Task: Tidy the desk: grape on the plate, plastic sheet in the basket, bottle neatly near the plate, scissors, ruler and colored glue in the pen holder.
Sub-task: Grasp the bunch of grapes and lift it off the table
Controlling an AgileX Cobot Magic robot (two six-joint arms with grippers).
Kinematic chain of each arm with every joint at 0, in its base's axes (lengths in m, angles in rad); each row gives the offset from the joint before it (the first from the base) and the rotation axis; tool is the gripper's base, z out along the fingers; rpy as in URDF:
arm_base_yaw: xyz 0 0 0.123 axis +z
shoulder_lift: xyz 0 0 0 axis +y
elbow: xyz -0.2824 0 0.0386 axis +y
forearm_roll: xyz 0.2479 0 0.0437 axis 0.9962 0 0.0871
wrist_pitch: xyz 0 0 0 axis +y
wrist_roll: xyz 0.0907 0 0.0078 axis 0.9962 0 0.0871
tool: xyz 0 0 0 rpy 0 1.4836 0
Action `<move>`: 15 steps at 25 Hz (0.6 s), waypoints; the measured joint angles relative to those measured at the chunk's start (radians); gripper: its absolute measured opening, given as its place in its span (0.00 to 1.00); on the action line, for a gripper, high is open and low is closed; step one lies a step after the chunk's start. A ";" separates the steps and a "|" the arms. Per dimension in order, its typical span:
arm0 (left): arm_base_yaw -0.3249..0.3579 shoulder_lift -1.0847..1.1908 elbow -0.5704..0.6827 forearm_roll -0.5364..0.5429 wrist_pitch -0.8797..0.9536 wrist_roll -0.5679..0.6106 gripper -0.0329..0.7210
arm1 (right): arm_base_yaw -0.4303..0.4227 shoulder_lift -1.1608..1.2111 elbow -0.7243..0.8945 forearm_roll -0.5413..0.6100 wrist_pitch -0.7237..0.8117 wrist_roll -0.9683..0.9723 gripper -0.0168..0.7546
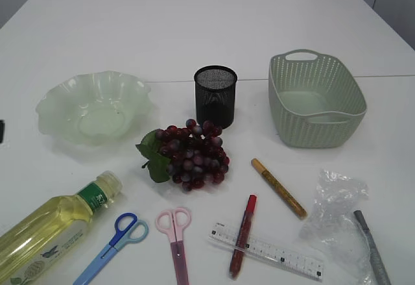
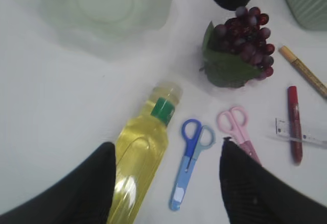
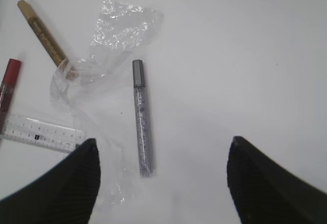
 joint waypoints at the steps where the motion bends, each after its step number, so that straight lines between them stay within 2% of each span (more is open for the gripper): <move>1: -0.015 0.059 -0.036 0.000 -0.002 0.000 0.67 | 0.000 0.008 0.000 0.000 -0.005 0.000 0.75; 9: -0.174 0.529 -0.407 0.047 0.049 0.000 0.67 | 0.000 0.029 0.000 -0.003 -0.018 0.000 0.75; 15: -0.194 0.815 -0.669 0.058 0.167 0.002 0.67 | 0.000 0.029 0.000 -0.003 -0.022 -0.002 0.75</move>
